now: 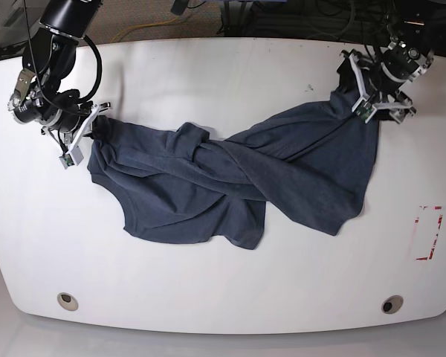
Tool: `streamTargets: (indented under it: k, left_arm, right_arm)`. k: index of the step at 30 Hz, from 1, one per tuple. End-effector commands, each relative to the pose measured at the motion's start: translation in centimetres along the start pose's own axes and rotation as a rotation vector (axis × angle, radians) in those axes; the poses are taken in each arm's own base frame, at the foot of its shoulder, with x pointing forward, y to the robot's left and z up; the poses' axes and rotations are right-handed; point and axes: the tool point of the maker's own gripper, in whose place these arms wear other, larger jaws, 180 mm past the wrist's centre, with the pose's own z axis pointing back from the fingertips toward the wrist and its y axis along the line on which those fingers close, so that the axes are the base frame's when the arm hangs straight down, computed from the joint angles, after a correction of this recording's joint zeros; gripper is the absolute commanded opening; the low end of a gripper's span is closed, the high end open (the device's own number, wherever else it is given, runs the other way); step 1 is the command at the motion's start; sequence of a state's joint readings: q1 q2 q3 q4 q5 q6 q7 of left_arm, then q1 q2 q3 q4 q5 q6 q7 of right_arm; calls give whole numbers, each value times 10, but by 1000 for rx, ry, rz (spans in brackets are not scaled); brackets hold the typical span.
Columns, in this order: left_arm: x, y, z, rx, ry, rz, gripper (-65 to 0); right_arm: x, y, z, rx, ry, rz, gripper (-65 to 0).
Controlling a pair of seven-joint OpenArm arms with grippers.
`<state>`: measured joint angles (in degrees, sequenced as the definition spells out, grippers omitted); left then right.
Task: Fold the T-shirt properly
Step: 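Lay the shirt flat, spreading it with both grippers, then release and regrasp the shirt fabric lower with the left gripper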
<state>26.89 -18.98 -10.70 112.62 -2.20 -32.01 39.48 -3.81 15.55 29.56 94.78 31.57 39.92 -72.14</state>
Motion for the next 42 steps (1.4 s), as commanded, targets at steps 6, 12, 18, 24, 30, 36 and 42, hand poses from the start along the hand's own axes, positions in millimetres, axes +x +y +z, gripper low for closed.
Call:
streamTargets:
  k: [6, 12, 18, 24, 30, 36, 42]
  left_arm:
    - [74, 53, -1, 130, -155, -16, -135]
    - [106, 81, -3, 163, -116, -79, -135]
    - [123, 98, -9, 181, -119, -64, -135]
    - [120, 118, -31, 167, -92, 11, -135]
    - [117, 152, -51, 157, -108, 185, -135]
    - [109, 171, -75, 114, -129, 331, -135]
    - [109, 170, -99, 48, -151, 410, -135]
  right_arm:
    - [23, -6, 8, -17, -63, 25, -650]
    - [29, -7, 10, -20, -75, 30, -650]
    - [31, -7, 9, -21, -81, 30, -650]
    - [35, -7, 10, -21, -97, 32, -650]
    - [36, -7, 10, -21, -98, 32, -650]
    - [36, -7, 10, -21, -98, 32, -650]
    - [36, -7, 10, -21, -98, 32, -650]
